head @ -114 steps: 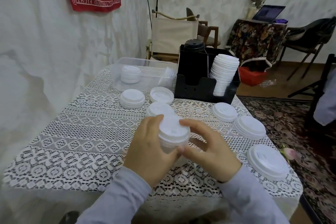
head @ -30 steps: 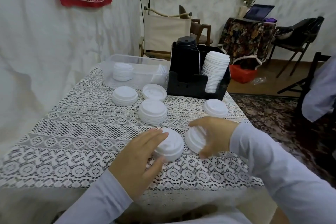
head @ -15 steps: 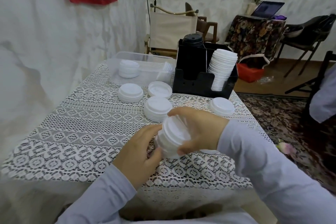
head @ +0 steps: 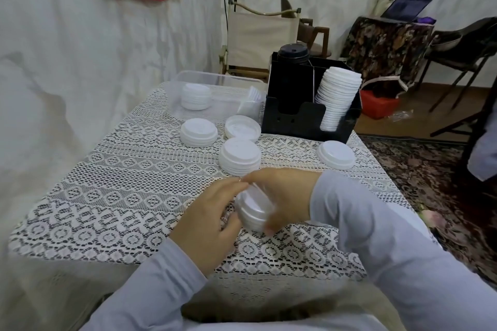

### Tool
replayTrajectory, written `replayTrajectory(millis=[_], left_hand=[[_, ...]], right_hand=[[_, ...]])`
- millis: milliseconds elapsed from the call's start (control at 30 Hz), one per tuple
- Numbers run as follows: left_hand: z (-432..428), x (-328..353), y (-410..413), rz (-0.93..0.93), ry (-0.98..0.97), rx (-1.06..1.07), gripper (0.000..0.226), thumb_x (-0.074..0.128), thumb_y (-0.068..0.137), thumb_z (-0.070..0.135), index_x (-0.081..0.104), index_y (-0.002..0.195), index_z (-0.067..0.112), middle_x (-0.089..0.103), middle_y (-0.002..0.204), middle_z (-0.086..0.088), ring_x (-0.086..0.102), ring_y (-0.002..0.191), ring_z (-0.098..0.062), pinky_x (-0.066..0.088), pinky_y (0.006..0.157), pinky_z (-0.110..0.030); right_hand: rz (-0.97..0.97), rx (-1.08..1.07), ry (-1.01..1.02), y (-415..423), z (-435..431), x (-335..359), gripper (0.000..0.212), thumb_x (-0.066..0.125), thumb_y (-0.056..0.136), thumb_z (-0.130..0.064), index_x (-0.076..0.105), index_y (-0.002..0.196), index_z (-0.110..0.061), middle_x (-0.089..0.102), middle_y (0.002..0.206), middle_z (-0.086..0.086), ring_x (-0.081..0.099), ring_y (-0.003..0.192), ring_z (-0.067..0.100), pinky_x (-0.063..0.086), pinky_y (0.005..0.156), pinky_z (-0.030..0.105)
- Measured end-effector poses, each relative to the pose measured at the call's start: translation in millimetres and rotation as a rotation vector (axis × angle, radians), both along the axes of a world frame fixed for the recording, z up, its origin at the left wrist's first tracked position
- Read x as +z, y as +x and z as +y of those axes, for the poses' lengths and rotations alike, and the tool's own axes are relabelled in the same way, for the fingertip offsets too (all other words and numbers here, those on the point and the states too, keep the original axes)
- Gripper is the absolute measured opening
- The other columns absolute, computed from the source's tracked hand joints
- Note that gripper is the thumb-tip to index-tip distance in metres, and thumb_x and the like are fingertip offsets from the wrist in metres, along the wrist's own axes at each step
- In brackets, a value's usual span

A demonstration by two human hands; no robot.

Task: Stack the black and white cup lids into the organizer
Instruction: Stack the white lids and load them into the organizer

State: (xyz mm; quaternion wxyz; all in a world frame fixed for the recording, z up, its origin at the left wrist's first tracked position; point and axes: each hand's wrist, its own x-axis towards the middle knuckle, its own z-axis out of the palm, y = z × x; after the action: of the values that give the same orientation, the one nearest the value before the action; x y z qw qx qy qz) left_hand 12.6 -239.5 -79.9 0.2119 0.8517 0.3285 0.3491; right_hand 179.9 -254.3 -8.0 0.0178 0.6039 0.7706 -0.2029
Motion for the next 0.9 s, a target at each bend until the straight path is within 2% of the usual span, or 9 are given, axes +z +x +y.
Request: replayTrajectory(millis=[100,200,333,467,567,633,700,767,900], left_hand=[[-1,-1,-1,0.018,0.089,-0.075,0.047,0.040,0.079,0.024,0.063,0.119,0.014,0.053,0.125,0.008,0.042,0.116,0.002,0.031,0.100,-0.008],[-1,-4,0,0.062,0.152,-0.130,0.044,0.041,0.077,0.019,0.068,0.112,0.009,0.061,0.122,-0.005,0.049,0.114,-0.008,0.034,0.102,-0.019],[-3,-5,0,0.148,0.221,-0.121,0.043,0.041,0.076,0.017,0.071,0.105,0.009,0.067,0.113,-0.008,0.059,0.110,-0.018,0.037,0.099,-0.021],[-5,-2,2,0.221,0.274,-0.126,0.043,0.040,0.074,0.016,0.072,0.102,0.008,0.069,0.109,-0.008,0.065,0.103,-0.023,0.045,0.092,-0.027],[-3,-6,1,0.210,0.241,-0.129,0.043,0.040,0.076,0.015,0.071,0.104,0.008,0.067,0.112,-0.009,0.063,0.107,-0.024,0.051,0.090,-0.035],[-3,-9,-1,0.207,0.224,-0.131,0.044,0.039,0.076,0.015,0.070,0.107,0.008,0.066,0.115,-0.008,0.061,0.110,-0.024,0.051,0.091,-0.036],[-4,-9,-1,0.205,0.227,-0.124,0.045,0.039,0.076,0.016,0.070,0.108,0.008,0.066,0.116,-0.008,0.060,0.112,-0.022,0.047,0.095,-0.038],[-4,-10,0,0.160,0.190,-0.107,0.045,0.039,0.077,0.019,0.069,0.110,0.009,0.065,0.117,-0.007,0.057,0.115,-0.018,0.040,0.100,-0.038],[-3,-11,0,0.101,0.117,-0.075,0.046,0.039,0.080,0.024,0.067,0.114,0.013,0.064,0.121,-0.001,0.051,0.117,-0.007,0.034,0.104,-0.027]], right_hand=[[-0.016,0.036,0.000,-1,-1,-2,0.071,0.080,0.071,-0.023,0.044,0.132,-0.019,0.058,0.120,-0.004,0.057,0.106,0.015,0.047,0.092,0.025],[0.024,0.016,-0.010,0,3,-12,0.067,0.083,0.067,-0.023,0.048,0.123,-0.021,0.061,0.110,-0.005,0.060,0.097,0.015,0.052,0.088,0.034],[0.070,-0.007,-0.007,3,8,-27,0.075,0.086,0.060,-0.024,0.047,0.124,-0.028,0.060,0.109,-0.008,0.061,0.096,0.015,0.053,0.087,0.037],[0.074,-0.019,0.002,3,7,-28,0.078,0.085,0.063,-0.023,0.044,0.129,-0.026,0.059,0.114,-0.006,0.058,0.101,0.016,0.050,0.092,0.038],[0.060,-0.030,-0.020,13,-4,-18,0.098,0.085,0.064,-0.028,0.028,0.143,-0.030,0.054,0.129,-0.006,0.055,0.110,0.016,0.043,0.102,0.037],[0.099,-0.162,-0.004,34,-18,-2,0.111,0.082,0.065,-0.037,0.009,0.149,-0.037,0.036,0.148,-0.008,0.045,0.126,0.016,0.031,0.110,0.032],[0.141,-0.259,0.098,60,-31,10,0.103,0.073,0.066,-0.052,0.012,0.148,-0.040,0.024,0.153,-0.014,0.031,0.137,0.013,0.021,0.111,0.027],[0.117,-0.297,0.110,74,-41,13,0.099,0.064,0.060,-0.063,0.019,0.146,-0.041,0.025,0.152,-0.016,0.027,0.139,0.011,0.020,0.114,0.031],[0.034,-0.297,0.002,67,-51,-7,0.098,0.075,0.071,-0.045,0.017,0.149,-0.032,0.030,0.150,-0.008,0.042,0.121,0.012,0.031,0.107,0.033]])
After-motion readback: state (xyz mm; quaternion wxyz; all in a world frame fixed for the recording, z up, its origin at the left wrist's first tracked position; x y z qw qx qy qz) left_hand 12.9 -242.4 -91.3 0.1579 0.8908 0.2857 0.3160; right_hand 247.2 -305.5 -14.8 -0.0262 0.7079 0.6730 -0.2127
